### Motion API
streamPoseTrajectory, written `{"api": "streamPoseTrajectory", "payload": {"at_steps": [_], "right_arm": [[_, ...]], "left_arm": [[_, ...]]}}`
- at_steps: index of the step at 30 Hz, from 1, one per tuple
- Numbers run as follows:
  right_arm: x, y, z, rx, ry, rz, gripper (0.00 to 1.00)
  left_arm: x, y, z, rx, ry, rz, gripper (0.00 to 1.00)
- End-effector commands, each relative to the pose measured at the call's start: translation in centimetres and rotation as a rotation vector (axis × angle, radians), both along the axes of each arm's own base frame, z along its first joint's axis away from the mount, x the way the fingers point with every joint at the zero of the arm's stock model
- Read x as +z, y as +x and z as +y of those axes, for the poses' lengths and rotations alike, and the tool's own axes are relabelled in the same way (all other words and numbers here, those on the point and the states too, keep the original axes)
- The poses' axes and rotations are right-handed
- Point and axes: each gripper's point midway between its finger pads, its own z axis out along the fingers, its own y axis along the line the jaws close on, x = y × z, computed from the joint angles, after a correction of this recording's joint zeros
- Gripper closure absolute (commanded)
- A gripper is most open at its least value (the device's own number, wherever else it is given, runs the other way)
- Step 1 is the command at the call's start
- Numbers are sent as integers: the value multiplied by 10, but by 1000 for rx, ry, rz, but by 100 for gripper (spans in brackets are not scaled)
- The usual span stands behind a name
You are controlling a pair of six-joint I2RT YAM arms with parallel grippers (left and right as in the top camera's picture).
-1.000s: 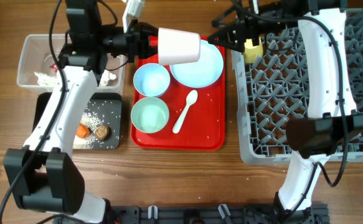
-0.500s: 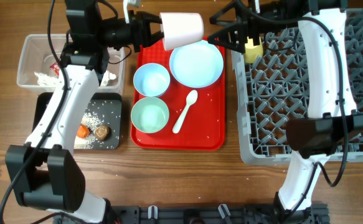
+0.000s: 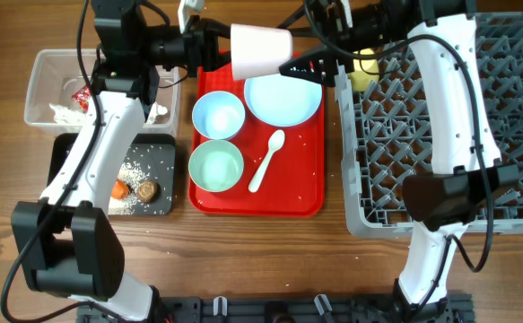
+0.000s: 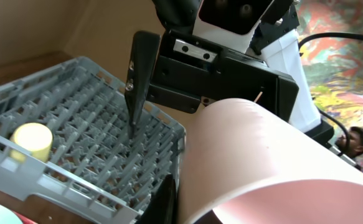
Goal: Sort waste into correct bins and load items into the dishwasher rack
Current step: 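Lift the pink cup and pass it to the right gripper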
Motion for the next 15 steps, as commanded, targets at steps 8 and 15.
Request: {"api": "streamPoseTrajectory", "payload": {"at_steps": [8,15], "right_arm": [[15,-5,4,42,100,-9,5],[15,-13,19,83,99,-34,9]], "left_arm": [[0,-6,0,-47,0,27,96],[0,-5,0,-43,0,22,96]]}}
